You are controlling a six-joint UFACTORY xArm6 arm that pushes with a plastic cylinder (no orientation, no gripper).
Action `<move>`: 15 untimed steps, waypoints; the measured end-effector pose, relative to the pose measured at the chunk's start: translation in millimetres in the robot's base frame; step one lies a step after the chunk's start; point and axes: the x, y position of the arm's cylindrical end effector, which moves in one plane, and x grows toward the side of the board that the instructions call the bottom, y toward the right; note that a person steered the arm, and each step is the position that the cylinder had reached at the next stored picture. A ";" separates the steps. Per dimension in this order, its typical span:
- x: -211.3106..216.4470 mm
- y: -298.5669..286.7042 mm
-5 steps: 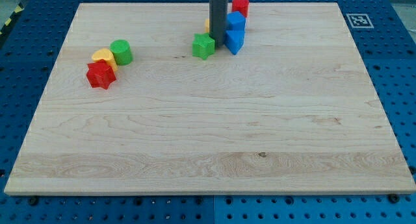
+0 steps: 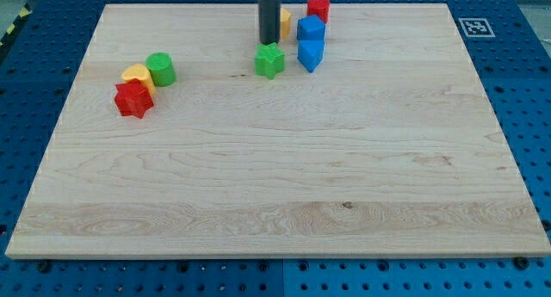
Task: Move the red star to the bottom right of the yellow hexagon
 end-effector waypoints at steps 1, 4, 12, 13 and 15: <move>25.1 -12.8; 134.5 -12.8; 50.5 26.3; 30.1 27.1; 2.0 27.1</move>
